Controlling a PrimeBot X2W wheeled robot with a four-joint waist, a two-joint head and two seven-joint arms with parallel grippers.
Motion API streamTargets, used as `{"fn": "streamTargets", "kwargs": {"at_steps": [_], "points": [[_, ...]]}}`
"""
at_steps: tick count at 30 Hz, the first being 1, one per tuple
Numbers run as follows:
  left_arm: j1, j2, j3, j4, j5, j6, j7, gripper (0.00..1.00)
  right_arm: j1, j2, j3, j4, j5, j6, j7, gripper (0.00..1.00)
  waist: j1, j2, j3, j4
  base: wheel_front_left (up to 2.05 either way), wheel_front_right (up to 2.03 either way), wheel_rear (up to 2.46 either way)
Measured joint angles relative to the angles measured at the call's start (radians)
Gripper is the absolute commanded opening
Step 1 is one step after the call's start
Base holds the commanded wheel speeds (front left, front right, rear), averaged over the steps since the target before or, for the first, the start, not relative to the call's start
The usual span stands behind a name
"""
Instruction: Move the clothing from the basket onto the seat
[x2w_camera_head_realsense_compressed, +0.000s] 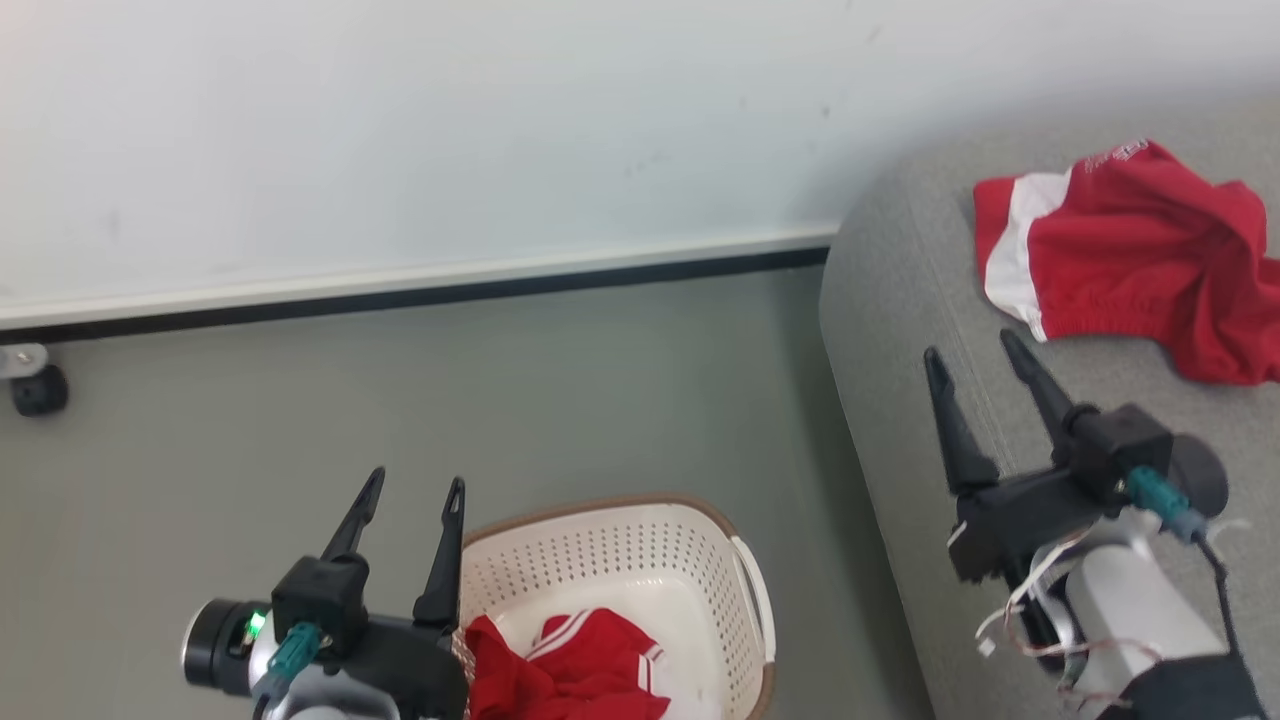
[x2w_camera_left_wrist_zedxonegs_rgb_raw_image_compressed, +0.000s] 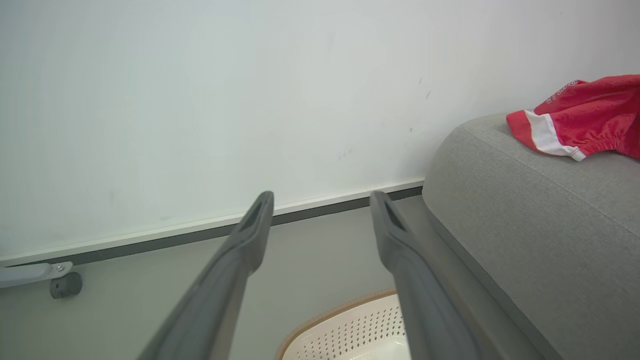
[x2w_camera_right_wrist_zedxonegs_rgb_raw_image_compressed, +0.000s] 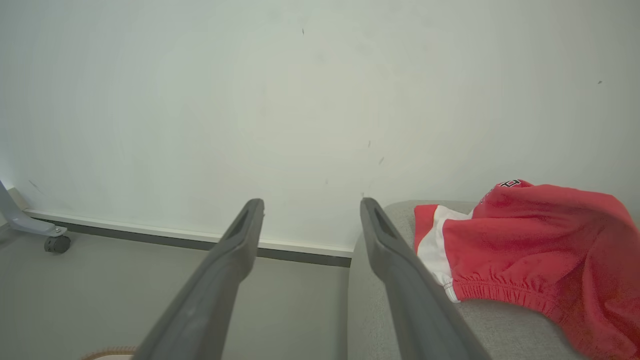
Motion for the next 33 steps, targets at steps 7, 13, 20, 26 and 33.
{"fn": "streamTargets", "kwargs": {"at_steps": [7, 13, 20, 26, 33], "points": [[0.094, 0.004, 0.06, -0.058, -0.001, 0.007, 0.0, 1.0, 0.129, 0.032, 0.002, -0.1, 0.001, -0.036, 0.0, 1.0, 0.0001, 0.0001, -0.069, 0.035, 0.0, 0.0, 0.0], [0.17, 0.003, 0.115, -0.105, -0.001, 0.008, 0.0, 1.0, 0.212, 0.033, -0.002, -0.166, 0.001, -0.061, 0.0, 1.0, 0.0001, 0.0001, -0.112, 0.047, 0.0, 0.0, 0.0], [0.23, -0.013, 0.159, -0.148, 0.001, 0.008, 0.0, 1.0, 0.278, 0.026, -0.021, -0.227, 0.001, -0.077, 0.0, 1.0, 0.0002, 0.0001, -0.142, 0.05, 0.0, 0.0, 0.0], [0.261, -0.033, 0.183, -0.178, 0.017, 0.008, 0.0, 1.0, 0.346, 0.017, -0.036, -0.281, 0.001, -0.088, 0.0, 1.0, 0.0003, 0.0003, -0.158, 0.055, 0.0, 0.0, 0.0], [0.298, -0.036, 0.205, -0.198, 0.03, 0.008, 0.0, 1.0, 0.379, 0.017, -0.041, -0.318, 0.001, -0.096, 0.0, 1.0, 0.0004, 0.0002, -0.172, 0.06, 0.0, 0.0, 0.0]]}}
